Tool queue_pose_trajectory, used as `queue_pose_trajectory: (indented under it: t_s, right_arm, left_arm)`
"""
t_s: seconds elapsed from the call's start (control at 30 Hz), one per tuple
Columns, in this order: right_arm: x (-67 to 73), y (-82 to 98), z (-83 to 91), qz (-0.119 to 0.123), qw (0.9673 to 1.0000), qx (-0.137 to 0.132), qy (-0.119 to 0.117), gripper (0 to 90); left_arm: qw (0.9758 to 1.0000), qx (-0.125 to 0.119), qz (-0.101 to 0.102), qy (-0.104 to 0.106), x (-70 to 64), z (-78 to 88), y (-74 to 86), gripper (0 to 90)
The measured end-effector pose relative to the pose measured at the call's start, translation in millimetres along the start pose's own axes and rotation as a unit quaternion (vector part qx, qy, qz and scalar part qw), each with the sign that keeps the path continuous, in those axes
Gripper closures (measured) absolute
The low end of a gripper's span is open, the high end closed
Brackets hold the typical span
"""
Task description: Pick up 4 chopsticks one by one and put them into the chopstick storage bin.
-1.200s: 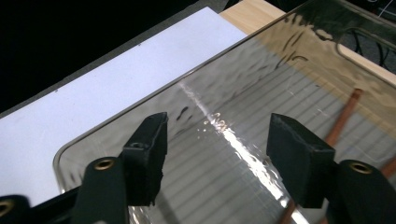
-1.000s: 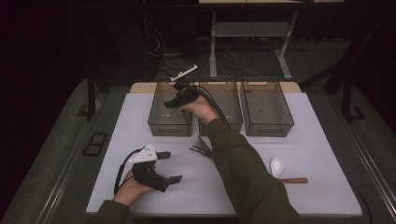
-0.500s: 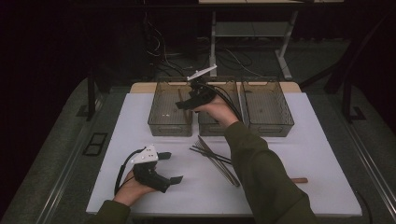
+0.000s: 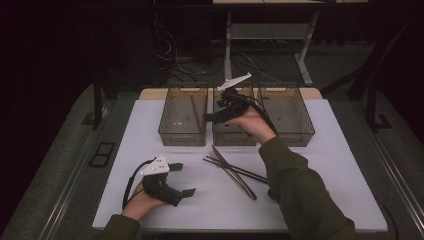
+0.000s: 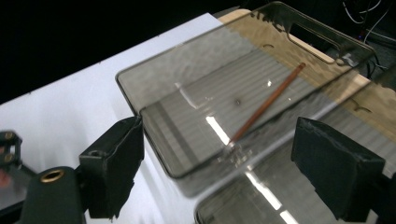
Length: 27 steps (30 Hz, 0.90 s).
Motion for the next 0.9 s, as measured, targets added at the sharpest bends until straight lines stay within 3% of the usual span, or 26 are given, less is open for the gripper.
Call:
queue_pose_trajectory:
  t_s: [0.4,0.9]
  right_arm:
    - [-11.1,29.6,41.6,0.007,1.0000,-0.005,0.004,16.7]
    - [-24.5,71.1,81.6,-0.007,0.9998,-0.019,0.002,16.7]
  left_arm:
    - [1.0000,0.001,0.002,-0.001,0.3,-0.1,0.3,0.0]
    - [1.0000,0.002,0.002,-0.003,0.4,-0.1,0.4,0.0]
Point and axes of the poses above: each handheld gripper's, and its own axes: z roughly backward along the jaws, y roughly out of its underside, x roughly to its left, the point moved 4 cm from there along -z, roughly forward along the jaws, and after that the axes turned 9 degrees about -z, right-handed, at the moved point
